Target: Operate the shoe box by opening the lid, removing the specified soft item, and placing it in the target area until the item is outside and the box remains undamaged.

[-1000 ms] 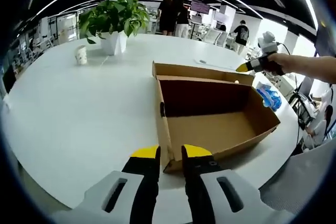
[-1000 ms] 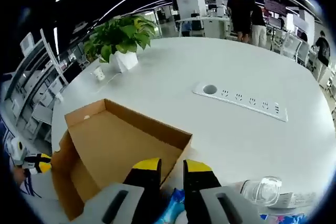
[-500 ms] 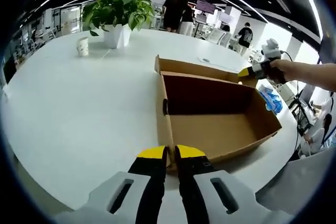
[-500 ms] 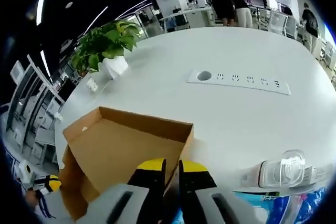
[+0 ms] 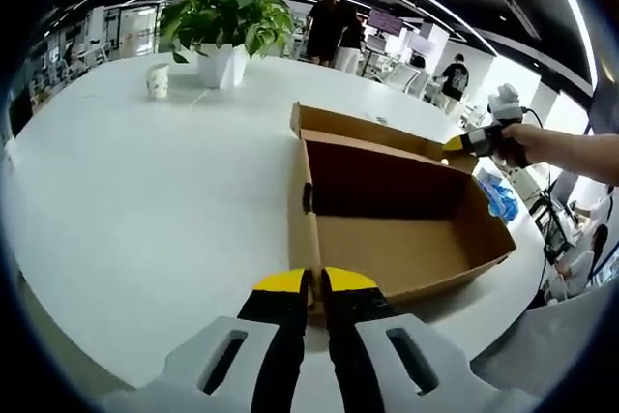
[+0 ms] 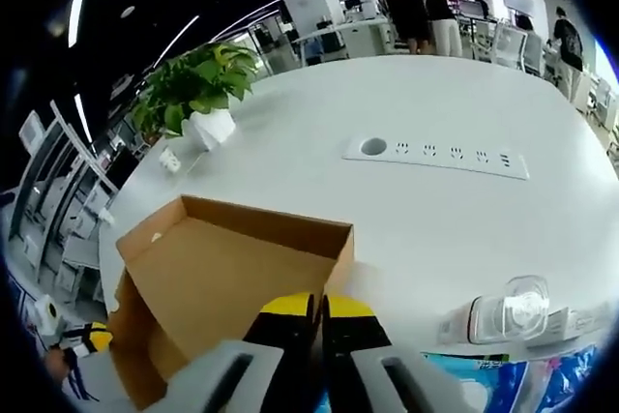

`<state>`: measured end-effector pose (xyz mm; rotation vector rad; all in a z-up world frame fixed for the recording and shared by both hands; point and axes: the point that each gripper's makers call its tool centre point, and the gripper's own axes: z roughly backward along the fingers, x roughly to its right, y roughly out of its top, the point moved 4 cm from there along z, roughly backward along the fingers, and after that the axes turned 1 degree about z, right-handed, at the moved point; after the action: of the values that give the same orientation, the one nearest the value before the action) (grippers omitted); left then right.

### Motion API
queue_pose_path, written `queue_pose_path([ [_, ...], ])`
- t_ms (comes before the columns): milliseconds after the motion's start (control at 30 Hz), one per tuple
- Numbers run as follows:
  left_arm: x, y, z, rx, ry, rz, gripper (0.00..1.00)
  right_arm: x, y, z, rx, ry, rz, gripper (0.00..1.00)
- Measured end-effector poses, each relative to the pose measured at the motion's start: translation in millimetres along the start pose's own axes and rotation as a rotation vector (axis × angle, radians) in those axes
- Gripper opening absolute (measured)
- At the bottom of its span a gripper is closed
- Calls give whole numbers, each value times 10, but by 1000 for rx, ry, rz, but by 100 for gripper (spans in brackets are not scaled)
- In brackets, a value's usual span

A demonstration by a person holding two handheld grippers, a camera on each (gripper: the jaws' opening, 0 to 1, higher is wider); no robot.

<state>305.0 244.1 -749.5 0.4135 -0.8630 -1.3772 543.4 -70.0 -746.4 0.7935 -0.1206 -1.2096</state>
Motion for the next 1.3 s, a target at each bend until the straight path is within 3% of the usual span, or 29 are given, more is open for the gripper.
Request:
queue_pose_path([
  [1133, -18, -17, -19, 6, 11, 15, 3, -206, 147, 385, 173, 89, 155, 0],
  [1300, 50, -27, 14, 8, 12, 20, 3, -240, 180, 439, 192, 95, 190, 0],
])
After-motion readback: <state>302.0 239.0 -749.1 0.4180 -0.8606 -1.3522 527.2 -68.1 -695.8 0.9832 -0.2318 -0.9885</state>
